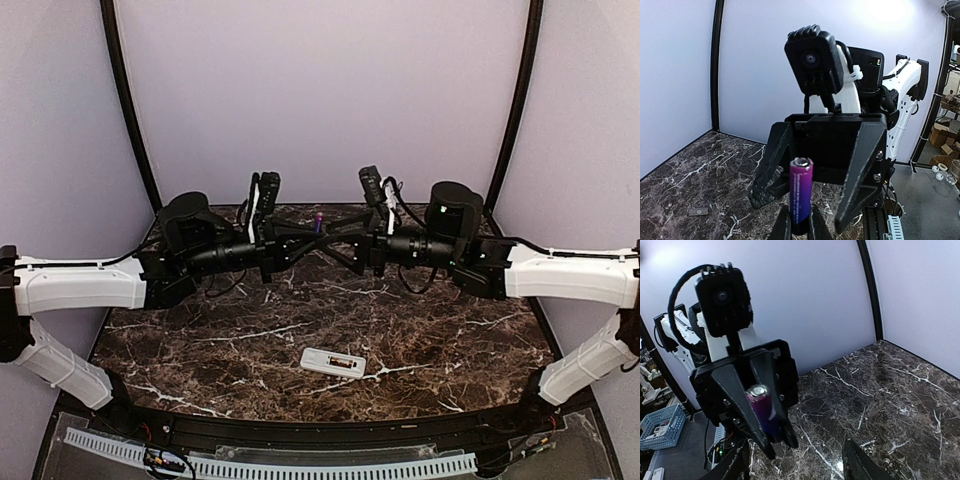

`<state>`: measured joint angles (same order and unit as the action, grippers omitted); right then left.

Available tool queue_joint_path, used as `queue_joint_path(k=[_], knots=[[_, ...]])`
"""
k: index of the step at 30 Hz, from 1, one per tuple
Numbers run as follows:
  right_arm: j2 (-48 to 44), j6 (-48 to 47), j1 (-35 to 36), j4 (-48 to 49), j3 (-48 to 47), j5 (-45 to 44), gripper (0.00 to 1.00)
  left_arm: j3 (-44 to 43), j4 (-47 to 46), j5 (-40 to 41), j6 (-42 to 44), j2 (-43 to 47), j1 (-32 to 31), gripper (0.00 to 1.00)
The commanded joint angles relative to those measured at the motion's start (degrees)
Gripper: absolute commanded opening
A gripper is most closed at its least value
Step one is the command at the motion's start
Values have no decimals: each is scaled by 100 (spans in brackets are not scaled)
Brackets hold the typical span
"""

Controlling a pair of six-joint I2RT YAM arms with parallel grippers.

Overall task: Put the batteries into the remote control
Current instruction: Pass from the left arm to the right

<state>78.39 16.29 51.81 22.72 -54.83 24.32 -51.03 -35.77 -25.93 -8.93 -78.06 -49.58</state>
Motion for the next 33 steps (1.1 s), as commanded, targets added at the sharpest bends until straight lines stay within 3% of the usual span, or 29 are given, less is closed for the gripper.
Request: queue_joint_path(k=[1,17,25,33], knots=[[-137,13,206,812,-20,-60,57,145,-104,-36,-76,274,-34,0],[-70,-120,268,423,-369,-285,33,131,-324,-298,-84,185,-31,0],[198,-153,276,286,-597,-165,27,0,-209,-321,13,133,-28,0],[340,-73,308,339,-620,-109,3,12,-232,-346,16,99,-34,0]])
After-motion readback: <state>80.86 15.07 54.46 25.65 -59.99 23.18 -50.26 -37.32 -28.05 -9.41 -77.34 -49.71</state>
